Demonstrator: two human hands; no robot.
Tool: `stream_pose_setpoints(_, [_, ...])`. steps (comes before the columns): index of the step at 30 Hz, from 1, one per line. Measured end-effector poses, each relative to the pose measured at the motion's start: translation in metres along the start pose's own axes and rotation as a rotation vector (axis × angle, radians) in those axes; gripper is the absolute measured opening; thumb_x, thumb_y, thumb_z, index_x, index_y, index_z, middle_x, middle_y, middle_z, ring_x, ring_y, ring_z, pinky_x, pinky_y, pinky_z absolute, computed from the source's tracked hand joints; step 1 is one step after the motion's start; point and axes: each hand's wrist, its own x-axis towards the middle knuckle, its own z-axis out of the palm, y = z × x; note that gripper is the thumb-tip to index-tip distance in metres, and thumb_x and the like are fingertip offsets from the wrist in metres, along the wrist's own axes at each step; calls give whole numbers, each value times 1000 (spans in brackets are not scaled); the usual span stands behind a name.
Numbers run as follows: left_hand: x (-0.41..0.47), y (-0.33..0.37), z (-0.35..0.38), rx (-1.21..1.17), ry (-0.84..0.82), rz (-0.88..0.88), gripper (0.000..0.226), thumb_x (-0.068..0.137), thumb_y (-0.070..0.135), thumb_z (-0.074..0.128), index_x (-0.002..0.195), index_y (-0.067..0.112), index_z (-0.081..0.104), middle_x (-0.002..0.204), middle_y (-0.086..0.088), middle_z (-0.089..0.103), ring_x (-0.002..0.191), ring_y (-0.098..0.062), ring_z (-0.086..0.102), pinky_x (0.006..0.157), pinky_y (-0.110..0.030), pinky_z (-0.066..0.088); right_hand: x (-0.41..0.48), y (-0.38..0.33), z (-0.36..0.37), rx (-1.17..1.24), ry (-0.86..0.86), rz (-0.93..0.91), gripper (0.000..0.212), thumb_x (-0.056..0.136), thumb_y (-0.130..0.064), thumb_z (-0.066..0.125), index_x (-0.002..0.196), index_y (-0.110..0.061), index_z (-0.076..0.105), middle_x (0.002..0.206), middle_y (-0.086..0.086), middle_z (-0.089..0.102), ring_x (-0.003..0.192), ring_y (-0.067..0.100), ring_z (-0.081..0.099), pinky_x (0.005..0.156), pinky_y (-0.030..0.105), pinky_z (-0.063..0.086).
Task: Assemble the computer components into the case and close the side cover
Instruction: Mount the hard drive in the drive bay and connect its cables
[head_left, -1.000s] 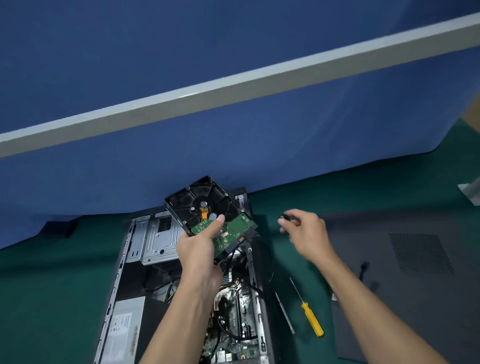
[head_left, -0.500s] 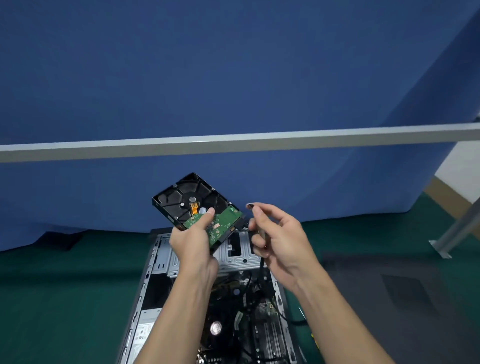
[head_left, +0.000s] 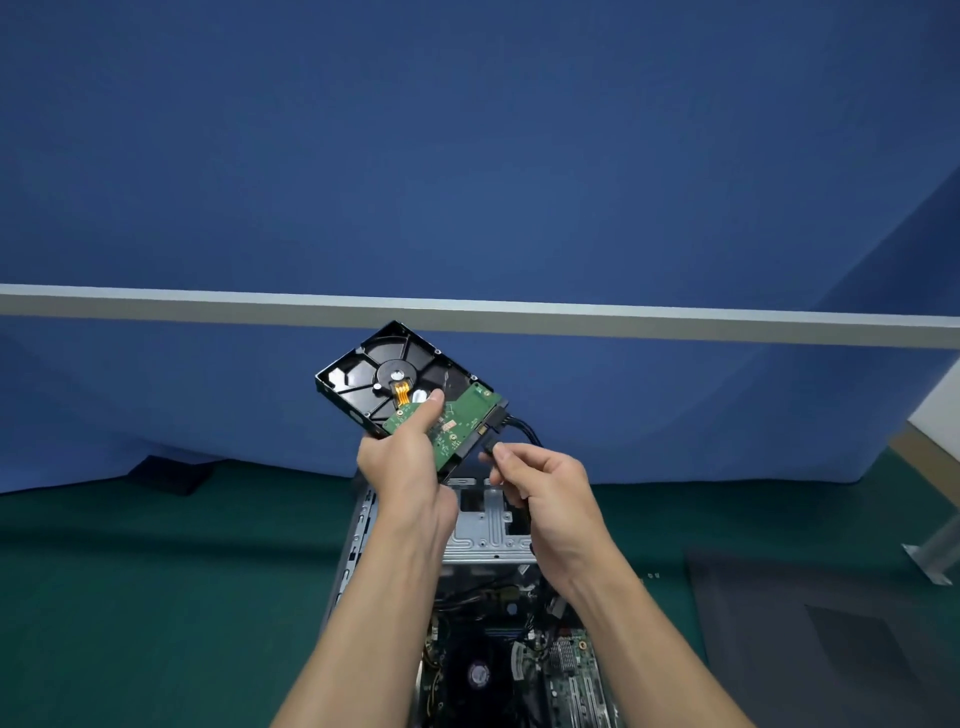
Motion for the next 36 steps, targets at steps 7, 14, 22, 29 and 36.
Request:
stream_pose_setpoints(7, [0, 6, -1, -52, -40, -13, 41, 71, 3, 81, 97, 7, 50, 103, -19, 69, 87, -34, 71, 72, -49, 59, 6, 0, 8, -67, 39, -54, 27, 94, -21, 60, 72, -10, 71, 66, -1, 62, 78, 8, 63, 91, 36, 47])
stream_pose_setpoints(14, [0, 7, -1, -66, -62, -16, 38, 73, 0, 80, 95, 6, 49, 92, -18, 70, 72, -30, 72, 64, -46, 59, 17, 2, 7, -148, 45, -110, 32, 93, -27, 62, 63, -27, 72, 58, -7, 58, 91, 23, 67, 91, 41, 52])
stream_pose_setpoints(22, [6, -3, 1, -17, -4, 36, 43, 71, 4, 82, 99, 2, 49, 102, -22, 68, 90, -36, 70, 83, -56, 56, 23, 10, 13, -66, 128, -22, 41, 91, -23, 64, 51, -14, 65, 67, -6, 70, 93, 12, 66, 88, 35, 48])
stream_pose_setpoints(29, [10, -9, -8, -19, -23, -36, 47, 73, -2, 79, 113, -8, 55, 97, -23, 71, 77, -34, 72, 60, -40, 57, 29, 8, -5, -23, -66, 72, 27, 92, -15, 62, 77, 7, 67, 56, -3, 61, 65, 3, 61, 80, 30, 48])
stream_pose_setpoints(36, [9, -13, -12, -17, 10, -46, 39, 75, -3, 77, 109, -11, 61, 97, -22, 72, 75, -32, 72, 69, -46, 58, 33, 23, 1, 20, -53, 61, 28, 92, -12, 61, 68, -1, 65, 53, -1, 55, 74, 9, 64, 83, 30, 50])
